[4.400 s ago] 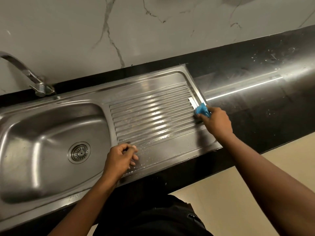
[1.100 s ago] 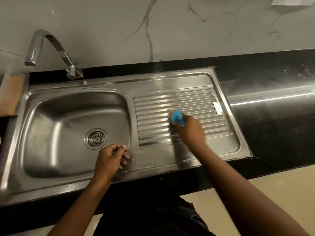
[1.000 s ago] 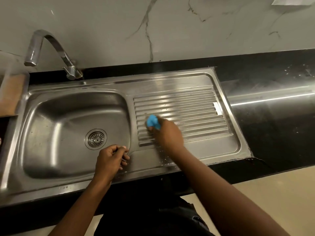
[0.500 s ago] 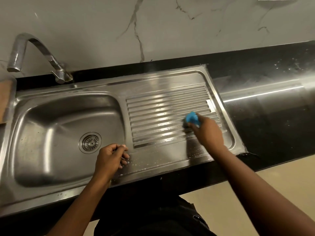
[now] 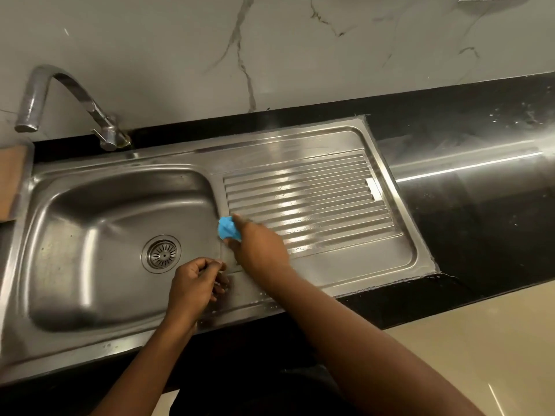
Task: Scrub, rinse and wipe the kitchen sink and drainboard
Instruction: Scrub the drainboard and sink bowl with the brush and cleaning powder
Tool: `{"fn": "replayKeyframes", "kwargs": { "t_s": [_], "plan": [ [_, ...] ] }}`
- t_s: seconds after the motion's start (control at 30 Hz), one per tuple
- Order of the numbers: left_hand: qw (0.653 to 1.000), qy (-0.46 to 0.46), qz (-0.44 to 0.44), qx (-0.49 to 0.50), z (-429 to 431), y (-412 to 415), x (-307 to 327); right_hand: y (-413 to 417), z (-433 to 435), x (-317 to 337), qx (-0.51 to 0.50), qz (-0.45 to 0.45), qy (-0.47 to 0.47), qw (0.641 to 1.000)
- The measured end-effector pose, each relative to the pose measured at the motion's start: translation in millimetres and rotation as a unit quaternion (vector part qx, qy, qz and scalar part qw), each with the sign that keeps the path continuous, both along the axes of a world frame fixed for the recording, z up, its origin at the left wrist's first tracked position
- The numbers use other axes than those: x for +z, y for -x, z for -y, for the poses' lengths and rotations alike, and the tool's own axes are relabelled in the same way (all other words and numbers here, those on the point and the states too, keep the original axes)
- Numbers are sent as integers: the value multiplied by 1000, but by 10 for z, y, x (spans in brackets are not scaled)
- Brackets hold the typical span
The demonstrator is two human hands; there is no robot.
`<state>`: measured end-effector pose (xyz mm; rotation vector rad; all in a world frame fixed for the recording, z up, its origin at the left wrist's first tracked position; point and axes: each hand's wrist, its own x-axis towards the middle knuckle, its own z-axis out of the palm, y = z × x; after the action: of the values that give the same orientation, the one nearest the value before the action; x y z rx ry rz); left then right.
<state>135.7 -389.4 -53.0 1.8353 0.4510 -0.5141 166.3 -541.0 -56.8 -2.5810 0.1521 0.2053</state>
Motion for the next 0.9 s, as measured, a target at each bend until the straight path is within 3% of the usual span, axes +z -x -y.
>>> {"fn": "replayKeyframes", "kwargs": {
  "t_s": [0.13,0.27,0.5,0.67,0.9],
  "plan": [
    [1000,-2,-1,16,-6,8,0,-116,111,-13,1,0,1,1000],
    [1000,8,-4,16,20,18,-9,12,825,9,-98,0,-22,995],
    [1000,17,0,-9,89,-2,12,180,2377,72,-242,6,24,970],
    [1000,22,-2,-3,48,-4,9,83,1823,15,-231,19,11,973],
    [1000,13,-1,3,63,-7,29,-111,292,50,-49,15,-14,999]
  ]
}}
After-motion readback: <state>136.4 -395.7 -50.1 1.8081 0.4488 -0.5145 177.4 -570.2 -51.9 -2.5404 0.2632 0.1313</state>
